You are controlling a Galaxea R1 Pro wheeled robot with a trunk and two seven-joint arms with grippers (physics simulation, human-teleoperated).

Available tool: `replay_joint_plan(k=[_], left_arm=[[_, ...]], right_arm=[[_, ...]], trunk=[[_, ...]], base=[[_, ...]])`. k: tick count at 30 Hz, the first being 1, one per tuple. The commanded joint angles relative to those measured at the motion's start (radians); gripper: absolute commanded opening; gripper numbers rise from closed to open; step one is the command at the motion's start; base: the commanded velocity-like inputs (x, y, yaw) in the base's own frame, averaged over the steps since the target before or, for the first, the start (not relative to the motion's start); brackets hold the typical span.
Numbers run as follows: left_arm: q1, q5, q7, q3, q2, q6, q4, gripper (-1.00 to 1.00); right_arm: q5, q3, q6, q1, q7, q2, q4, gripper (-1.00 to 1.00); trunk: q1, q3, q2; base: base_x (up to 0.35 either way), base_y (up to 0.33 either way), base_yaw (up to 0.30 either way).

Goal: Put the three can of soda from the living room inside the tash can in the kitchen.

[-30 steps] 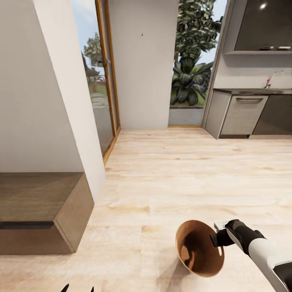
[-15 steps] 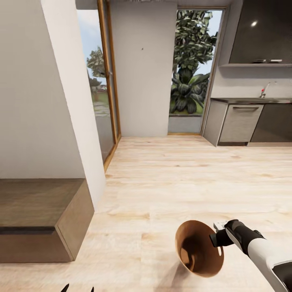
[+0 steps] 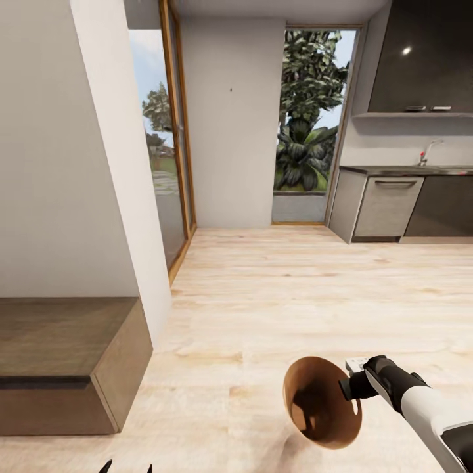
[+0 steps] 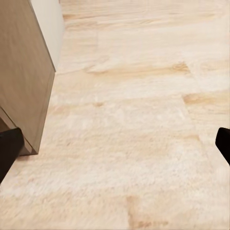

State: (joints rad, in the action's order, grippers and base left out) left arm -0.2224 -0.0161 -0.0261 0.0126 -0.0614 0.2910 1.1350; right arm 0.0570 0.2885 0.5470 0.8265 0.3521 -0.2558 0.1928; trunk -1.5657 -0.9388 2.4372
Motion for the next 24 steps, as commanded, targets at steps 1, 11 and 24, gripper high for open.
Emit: replay_joint_plan(k=[1,11,24], left_arm=[[0.0,0.0,0.0,0.0,0.0,0.0,0.0,1.0],[0.0,-0.001,0.0,0.001,0.0,-0.001,0.0,1.0],[0.0,0.002,0.0,0.001,0.0,-0.001,0.004,1.0]], right_arm=[[0.011,-0.009,0.002,0.0,0.007,0.0,0.0,-1.0],[0.012,-0.012,0.002,0.0,0.008,0.001,0.0,-1.0],[0.012,-0.012,0.002,0.0,0.008,0.001,-0.001,-1.0]], trunk=[[0.004,0.003,-0.007],[0.042,0.035,-0.077],[0.092,0.075,-0.168]], base=[[0.0,0.0,0.0],[0.0,0.0,0.0],[0.0,0.0,0.0]])
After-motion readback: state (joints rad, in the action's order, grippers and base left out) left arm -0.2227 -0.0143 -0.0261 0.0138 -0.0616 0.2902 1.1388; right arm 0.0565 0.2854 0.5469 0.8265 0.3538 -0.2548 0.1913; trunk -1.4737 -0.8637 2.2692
